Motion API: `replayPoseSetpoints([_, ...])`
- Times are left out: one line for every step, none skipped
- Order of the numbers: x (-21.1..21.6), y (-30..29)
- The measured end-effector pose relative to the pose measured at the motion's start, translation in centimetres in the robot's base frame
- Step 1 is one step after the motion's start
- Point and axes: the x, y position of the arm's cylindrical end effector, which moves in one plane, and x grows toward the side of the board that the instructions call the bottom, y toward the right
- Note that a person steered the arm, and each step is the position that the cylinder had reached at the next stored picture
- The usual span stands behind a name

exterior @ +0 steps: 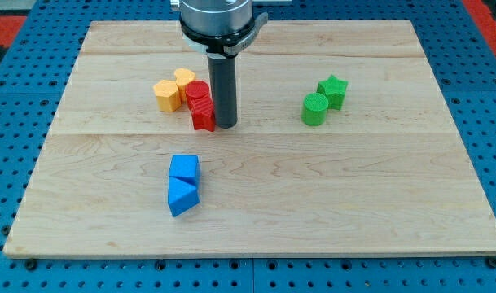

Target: Slide the green star and green circle towards the blue cube

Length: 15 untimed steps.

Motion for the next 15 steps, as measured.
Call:
replayPoseSetpoints([-1.3,-1.4])
replayPoseSetpoints([-6.3,1.6])
replayPoseSetpoints([-11.0,9.2])
replayPoseSetpoints([-12.3,18.0])
replayPoseSetpoints([-7.0,18.4])
replayPoseSetpoints([-3.9,16.9])
replayPoseSetpoints([-1.5,14.6])
replayPoseSetpoints([0.5,14.6])
replayPoseSetpoints([1.7,13.9])
replayPoseSetpoints([2.6,13.2])
replayPoseSetpoints([1.4,14.0])
replayPoseSetpoints([-0.8,17.2])
replayPoseSetpoints([-0.2,15.7])
replayPoseSetpoints([-1.6,14.2])
replayPoseSetpoints([-1.0,8.5])
